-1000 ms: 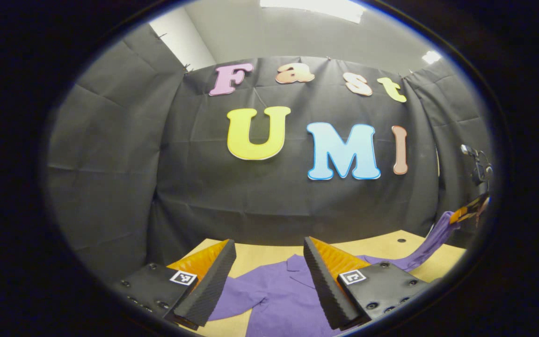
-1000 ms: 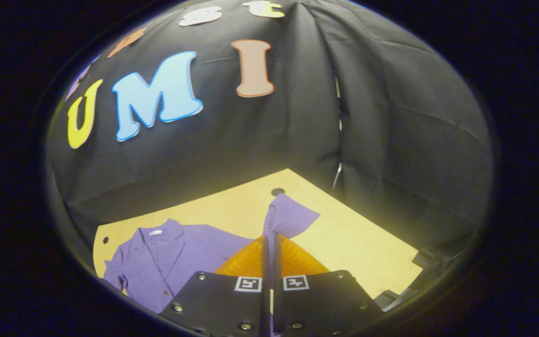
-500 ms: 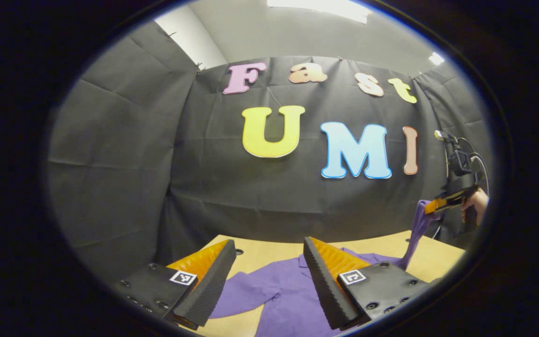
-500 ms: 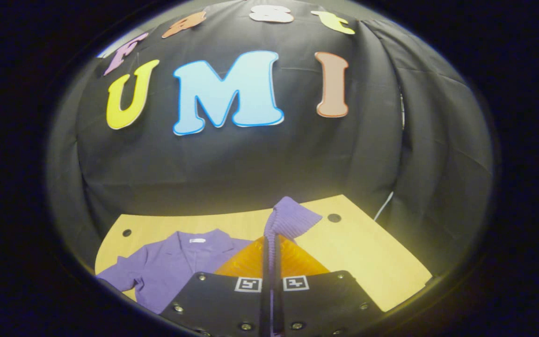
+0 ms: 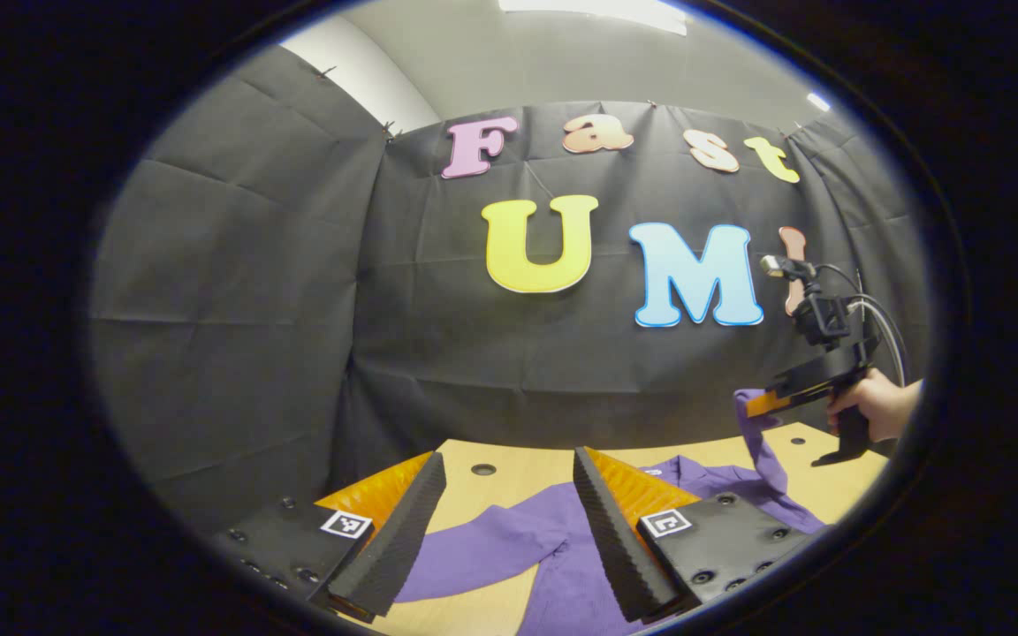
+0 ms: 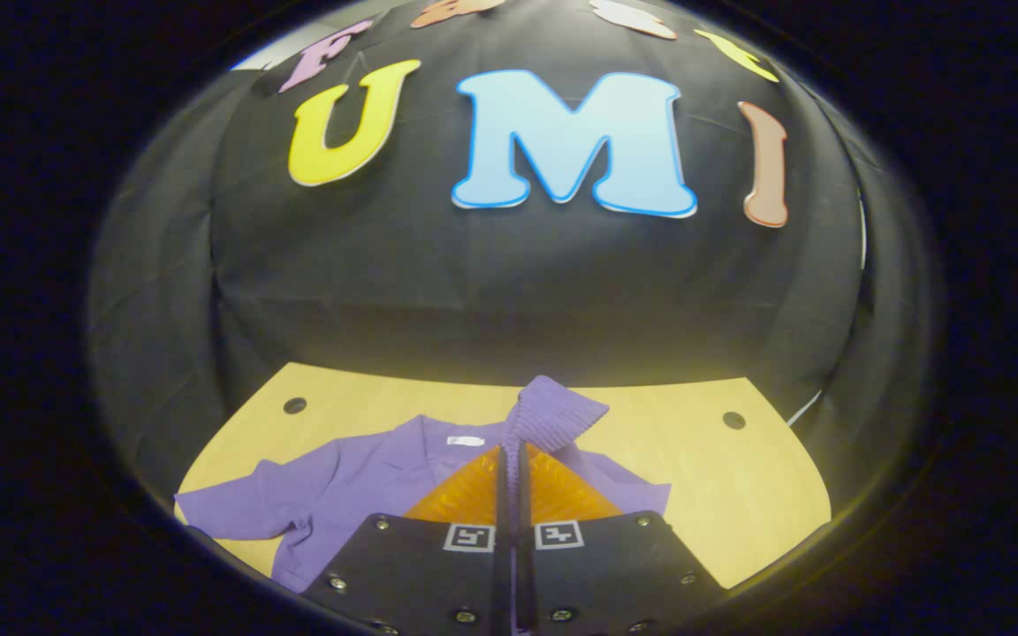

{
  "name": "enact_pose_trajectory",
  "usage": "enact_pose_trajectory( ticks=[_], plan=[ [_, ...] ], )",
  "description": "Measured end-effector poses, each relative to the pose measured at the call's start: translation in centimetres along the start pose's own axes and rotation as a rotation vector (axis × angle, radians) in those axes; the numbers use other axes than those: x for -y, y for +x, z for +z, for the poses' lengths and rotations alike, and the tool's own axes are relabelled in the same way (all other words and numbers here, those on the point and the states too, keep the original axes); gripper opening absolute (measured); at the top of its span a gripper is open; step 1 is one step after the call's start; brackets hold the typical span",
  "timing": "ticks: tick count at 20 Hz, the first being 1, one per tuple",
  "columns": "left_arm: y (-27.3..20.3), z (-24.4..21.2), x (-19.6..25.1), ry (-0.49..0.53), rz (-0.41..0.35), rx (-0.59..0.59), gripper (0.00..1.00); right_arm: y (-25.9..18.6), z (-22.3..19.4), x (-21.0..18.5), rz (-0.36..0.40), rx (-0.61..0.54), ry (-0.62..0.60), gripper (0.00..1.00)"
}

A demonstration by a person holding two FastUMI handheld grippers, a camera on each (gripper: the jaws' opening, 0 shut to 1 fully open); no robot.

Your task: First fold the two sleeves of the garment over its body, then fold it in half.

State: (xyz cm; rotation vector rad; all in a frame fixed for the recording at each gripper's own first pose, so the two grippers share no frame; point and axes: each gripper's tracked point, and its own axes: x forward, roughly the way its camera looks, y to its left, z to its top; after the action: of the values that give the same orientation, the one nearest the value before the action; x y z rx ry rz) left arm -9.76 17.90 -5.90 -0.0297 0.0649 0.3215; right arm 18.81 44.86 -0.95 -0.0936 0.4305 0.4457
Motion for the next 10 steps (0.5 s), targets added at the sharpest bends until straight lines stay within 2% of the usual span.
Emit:
enact_pose_trajectory(
  ticks=[4, 10],
  plan=[
    [-0.6, -0.4, 0.0, -0.006, -0.009, -0.008, 0.92, 3.4, -4.2, -4.4, 0.031, -0.084, -0.151, 0.02],
    [-1.3, -1.0, -1.2, -0.010, -0.001, -0.015, 0.92, 6.9, -9.6, -9.0, 0.044, -0.202, -0.294, 0.03]
  ],
)
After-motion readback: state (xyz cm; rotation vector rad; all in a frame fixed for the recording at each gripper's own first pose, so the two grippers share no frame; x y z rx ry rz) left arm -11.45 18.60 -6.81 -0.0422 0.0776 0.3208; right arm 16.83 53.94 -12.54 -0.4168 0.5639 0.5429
